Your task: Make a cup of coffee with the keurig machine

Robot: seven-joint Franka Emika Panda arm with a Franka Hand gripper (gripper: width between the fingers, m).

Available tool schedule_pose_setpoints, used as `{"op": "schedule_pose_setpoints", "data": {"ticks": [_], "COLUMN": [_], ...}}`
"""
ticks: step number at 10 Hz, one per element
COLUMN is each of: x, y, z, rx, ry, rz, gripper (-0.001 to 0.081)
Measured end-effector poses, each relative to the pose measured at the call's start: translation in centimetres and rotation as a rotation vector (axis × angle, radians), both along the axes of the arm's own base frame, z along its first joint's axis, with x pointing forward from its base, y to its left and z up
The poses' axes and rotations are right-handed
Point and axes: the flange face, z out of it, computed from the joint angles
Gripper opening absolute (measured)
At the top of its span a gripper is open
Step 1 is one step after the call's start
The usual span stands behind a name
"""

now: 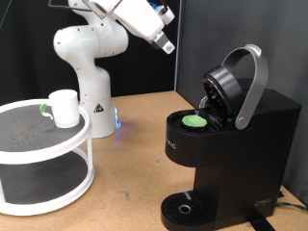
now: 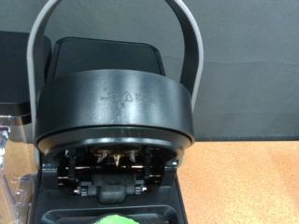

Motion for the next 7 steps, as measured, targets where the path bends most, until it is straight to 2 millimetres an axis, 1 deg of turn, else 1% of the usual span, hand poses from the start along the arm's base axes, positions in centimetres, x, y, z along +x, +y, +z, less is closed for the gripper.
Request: {"op": "schedule_pose_setpoints", "data": {"ticks": [2, 3, 5, 7], "x": [0.0, 0.2, 0.7, 1.5], "y": [0.2, 0.7, 2.5, 4.9], "z": [-0.2, -0.2, 0.3, 1.2], "rx": [0.019, 0.058, 0.105, 0.102], "ry": [-0.004, -0.007, -0.008, -0.003], "rz": [-0.006, -0.014, -0.025, -0.007], "gripper": [0.0805, 0.0805, 0.0805, 0.0805]}}
